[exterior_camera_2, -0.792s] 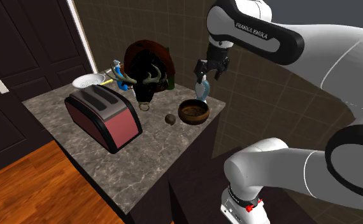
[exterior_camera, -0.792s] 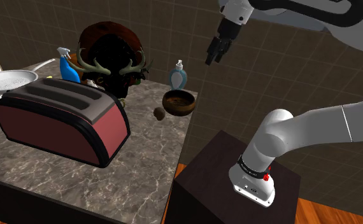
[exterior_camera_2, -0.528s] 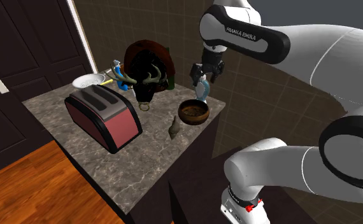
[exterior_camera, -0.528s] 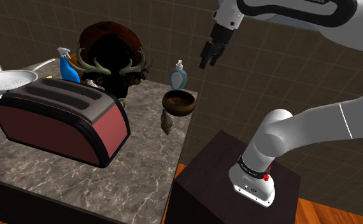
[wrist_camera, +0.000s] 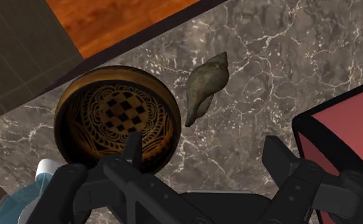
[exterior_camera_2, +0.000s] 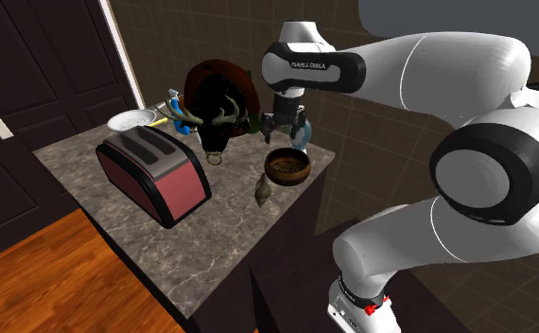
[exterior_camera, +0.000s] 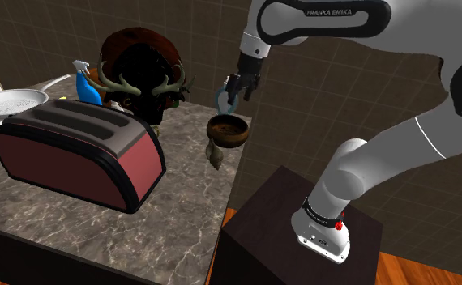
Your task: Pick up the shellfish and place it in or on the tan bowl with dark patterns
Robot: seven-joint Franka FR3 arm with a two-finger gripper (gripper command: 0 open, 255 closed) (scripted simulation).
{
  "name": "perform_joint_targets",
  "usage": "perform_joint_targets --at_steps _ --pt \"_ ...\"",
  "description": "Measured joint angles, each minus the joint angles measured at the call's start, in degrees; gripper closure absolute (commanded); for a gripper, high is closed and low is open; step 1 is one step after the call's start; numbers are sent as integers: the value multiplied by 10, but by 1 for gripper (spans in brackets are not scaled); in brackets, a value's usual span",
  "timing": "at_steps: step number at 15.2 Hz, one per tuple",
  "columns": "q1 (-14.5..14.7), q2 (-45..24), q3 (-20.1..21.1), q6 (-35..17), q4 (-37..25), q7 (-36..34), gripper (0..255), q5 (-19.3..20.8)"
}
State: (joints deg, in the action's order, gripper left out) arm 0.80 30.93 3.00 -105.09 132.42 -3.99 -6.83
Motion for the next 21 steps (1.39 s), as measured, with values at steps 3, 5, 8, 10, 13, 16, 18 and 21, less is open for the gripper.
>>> perform_joint_targets --at_steps 3,5,8,10,13,16,18,21 --pt "2 -54 13 -32 -2 -22 0 -6" --pt "3 -100 21 -55 -13 -36 0 -10" --pt "6 -155 33 -83 -21 -59 0 -14" --pt "8 -197 39 -102 -31 -74 0 -16" --pt "12 -260 48 -123 -55 -97 0 -18" --pt "14 -301 52 -144 -65 -107 0 -17" --pt "16 -308 53 -159 -58 -110 0 -18" --pt "17 -317 55 -181 -46 -109 0 -19"
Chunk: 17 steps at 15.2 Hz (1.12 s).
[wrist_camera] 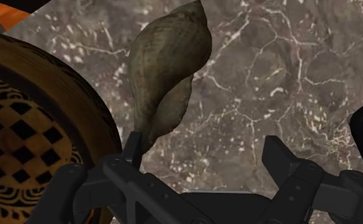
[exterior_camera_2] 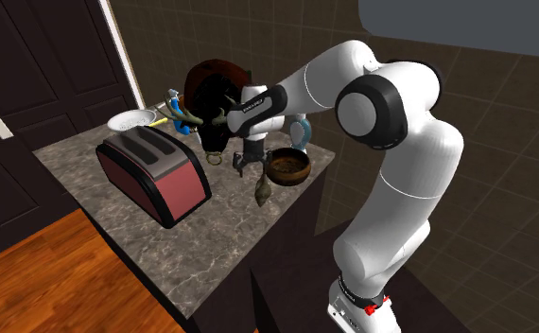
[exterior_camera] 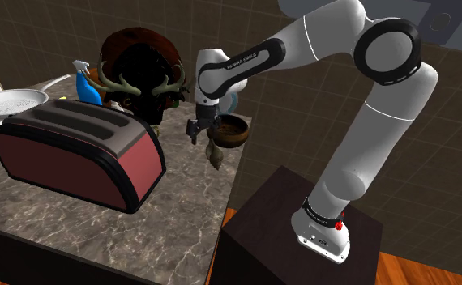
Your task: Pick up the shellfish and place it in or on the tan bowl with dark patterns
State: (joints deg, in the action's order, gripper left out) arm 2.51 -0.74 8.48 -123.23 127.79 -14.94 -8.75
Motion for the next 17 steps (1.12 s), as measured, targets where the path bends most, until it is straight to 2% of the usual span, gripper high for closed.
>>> perform_joint_targets --at_steps 7,8,17 --pt "3 -4 4 -15 5 0 0 -1" --pt "2 -4 4 -14 4 -1 255 -1" --pt "1 -3 3 -14 6 0 255 0"
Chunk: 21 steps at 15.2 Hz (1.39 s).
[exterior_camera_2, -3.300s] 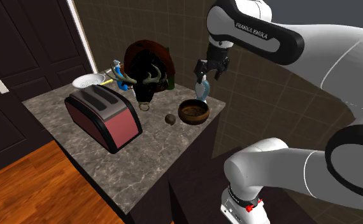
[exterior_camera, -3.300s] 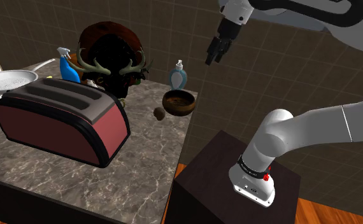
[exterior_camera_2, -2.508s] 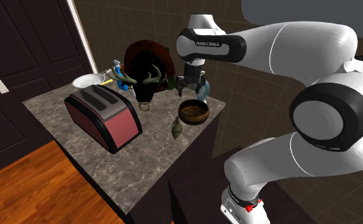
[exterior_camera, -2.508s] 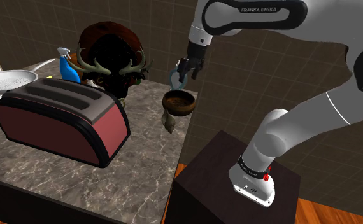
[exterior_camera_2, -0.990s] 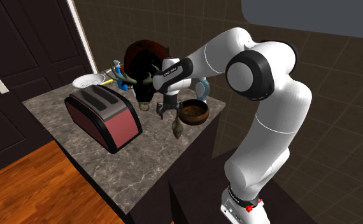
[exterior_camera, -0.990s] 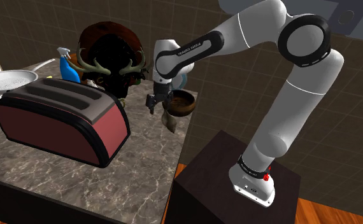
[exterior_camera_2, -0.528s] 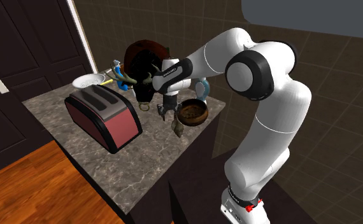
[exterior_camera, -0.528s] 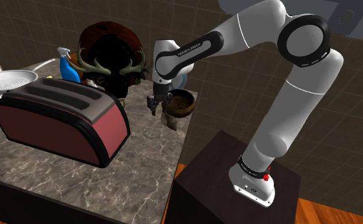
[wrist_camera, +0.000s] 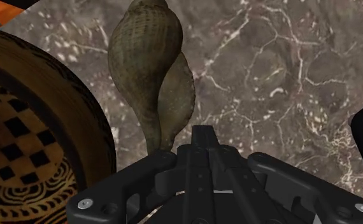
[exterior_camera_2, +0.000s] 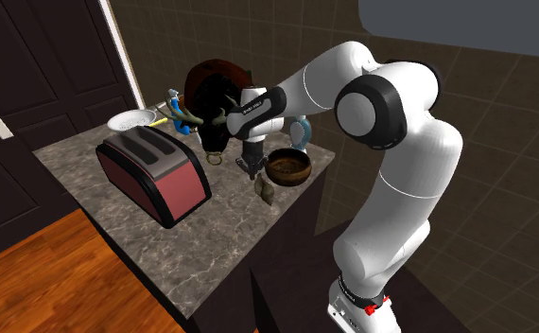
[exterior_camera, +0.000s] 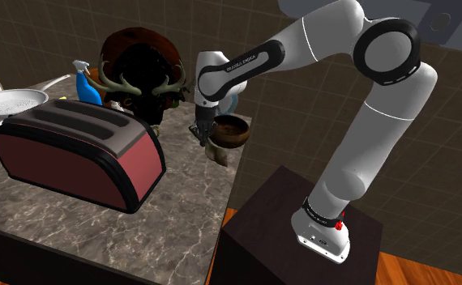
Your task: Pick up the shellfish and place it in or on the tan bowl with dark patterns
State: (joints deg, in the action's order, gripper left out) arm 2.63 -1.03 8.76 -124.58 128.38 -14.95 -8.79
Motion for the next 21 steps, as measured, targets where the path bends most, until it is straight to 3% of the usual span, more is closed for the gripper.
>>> perform_joint_targets --at_steps 1,3,9,13,21 --pt "0 0 0 0 0 0 0 0" --pt "-4 6 -3 4 7 4 0 -10" --pt "-38 82 -43 51 87 41 0 -105" --pt "-35 83 -40 33 107 46 0 -123" --pt "-36 66 -30 71 117 50 0 -137"
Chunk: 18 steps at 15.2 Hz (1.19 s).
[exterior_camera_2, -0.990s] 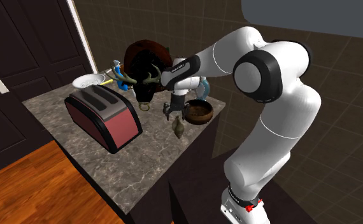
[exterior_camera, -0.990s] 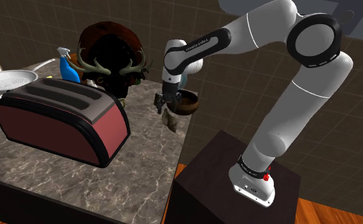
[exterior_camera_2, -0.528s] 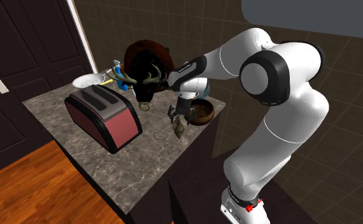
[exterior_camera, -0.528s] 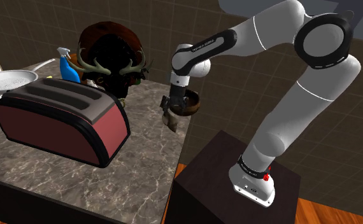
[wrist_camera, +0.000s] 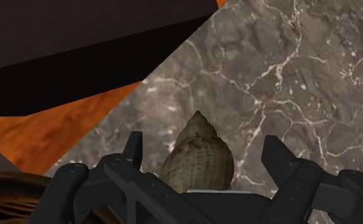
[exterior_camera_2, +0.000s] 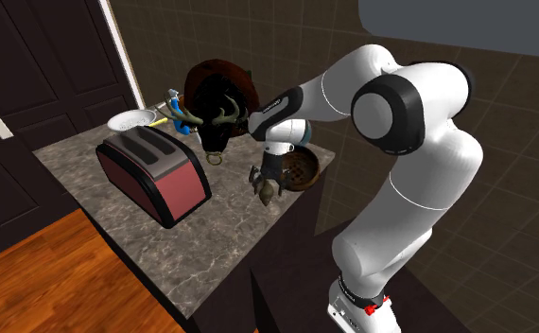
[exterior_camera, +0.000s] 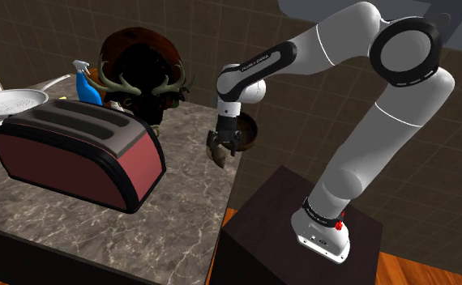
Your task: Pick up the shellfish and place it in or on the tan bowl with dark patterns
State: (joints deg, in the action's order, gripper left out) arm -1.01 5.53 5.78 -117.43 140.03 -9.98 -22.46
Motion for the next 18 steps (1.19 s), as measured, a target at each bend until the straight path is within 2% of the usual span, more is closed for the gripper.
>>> perform_joint_targets --at_steps 2,3,8,13,14,15,16,18 --pt "0 -1 4 -4 4 1 0 -8" --pt "-2 1 4 -7 6 2 255 -9" --pt "-8 7 0 1 12 7 255 1" --pt "-8 5 0 -61 9 2 255 7" --pt "-8 5 0 -61 9 1 0 7" --pt "-6 7 2 -61 7 1 0 6" --pt "-7 4 7 -64 -1 -25 0 24" --pt "-9 -13 26 -66 -33 -143 0 99"
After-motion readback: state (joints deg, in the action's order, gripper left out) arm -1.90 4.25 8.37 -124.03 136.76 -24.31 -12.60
